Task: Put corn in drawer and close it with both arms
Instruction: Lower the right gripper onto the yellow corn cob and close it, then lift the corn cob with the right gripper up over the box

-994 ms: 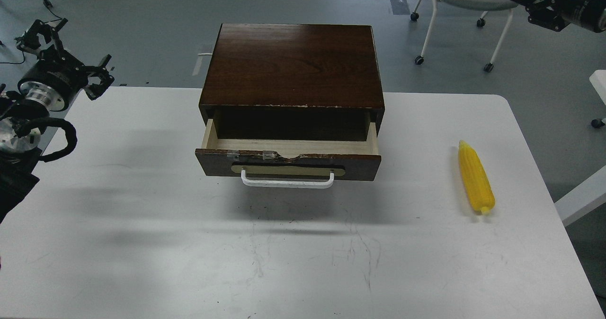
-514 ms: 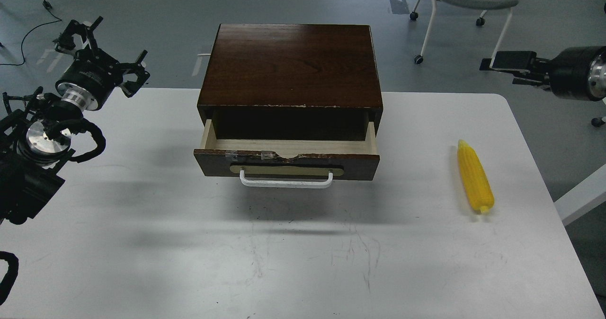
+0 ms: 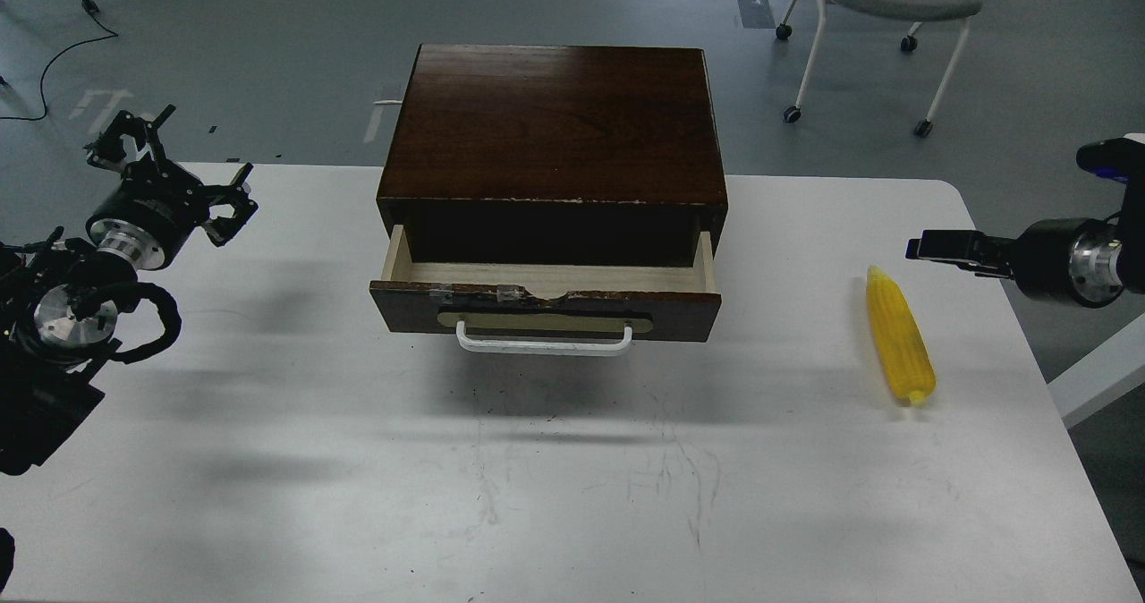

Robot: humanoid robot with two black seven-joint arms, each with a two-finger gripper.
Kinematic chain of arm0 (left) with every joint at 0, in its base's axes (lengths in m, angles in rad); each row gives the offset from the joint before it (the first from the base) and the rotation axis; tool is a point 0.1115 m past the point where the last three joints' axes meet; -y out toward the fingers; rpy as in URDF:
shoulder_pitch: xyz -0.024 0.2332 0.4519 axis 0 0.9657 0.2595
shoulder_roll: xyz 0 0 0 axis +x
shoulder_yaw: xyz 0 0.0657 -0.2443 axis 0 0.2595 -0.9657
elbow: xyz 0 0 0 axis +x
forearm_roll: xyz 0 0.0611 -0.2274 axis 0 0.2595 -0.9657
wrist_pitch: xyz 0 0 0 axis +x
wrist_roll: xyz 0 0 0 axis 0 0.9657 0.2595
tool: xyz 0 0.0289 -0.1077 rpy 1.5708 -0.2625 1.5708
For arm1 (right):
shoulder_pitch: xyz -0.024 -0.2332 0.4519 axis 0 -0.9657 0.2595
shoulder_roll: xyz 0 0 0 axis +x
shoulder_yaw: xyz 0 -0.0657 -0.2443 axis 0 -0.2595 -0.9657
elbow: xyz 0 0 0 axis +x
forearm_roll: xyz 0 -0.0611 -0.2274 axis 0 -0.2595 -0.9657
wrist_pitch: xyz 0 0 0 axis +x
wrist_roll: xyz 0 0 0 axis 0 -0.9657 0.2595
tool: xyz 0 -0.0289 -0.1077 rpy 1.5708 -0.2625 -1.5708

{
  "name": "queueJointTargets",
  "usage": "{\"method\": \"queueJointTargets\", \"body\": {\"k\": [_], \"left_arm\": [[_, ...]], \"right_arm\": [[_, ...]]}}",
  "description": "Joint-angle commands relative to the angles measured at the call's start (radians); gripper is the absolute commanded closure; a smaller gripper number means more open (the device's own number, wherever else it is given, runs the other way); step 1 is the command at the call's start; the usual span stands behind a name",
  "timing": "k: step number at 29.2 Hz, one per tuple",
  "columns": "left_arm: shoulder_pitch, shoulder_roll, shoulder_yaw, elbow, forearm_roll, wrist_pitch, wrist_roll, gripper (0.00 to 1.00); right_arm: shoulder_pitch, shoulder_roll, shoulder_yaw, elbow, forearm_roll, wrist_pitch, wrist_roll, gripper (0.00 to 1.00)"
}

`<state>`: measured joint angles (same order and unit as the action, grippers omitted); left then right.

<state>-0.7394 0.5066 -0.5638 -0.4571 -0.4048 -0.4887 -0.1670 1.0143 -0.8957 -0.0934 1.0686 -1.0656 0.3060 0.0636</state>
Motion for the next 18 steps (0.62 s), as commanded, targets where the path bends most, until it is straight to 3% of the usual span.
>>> {"method": "queueJointTargets", "body": {"k": [1,13,17,18], "left_arm": [[-0.001,0.0,-0.001,0.0,0.0,0.0,0.0,0.02],[-0.002,0.007,-0.002,0.0,0.0,0.0,-0.002,0.02],[-0.002,0.007,-0.002,0.011,0.0,0.0,-0.002,0.02],[-0.002,0.006,-0.002,0.018,0.0,0.0,-0.003,0.02]], "right_arm": [[-0.039,0.023,-0.003,-0.006,-0.002,-0.016,-0.013,0.16],[-0.036,0.158,-0.005,-0.085,-0.002,-0.018,-0.013,0.19],[-0.04,0.202,-0.02,-0.117,-0.002,-0.018,-0.014,0.27],[-0.04,0.219,-0.047,-0.14,-0.002,-0.016,-0.013,0.36]]}}
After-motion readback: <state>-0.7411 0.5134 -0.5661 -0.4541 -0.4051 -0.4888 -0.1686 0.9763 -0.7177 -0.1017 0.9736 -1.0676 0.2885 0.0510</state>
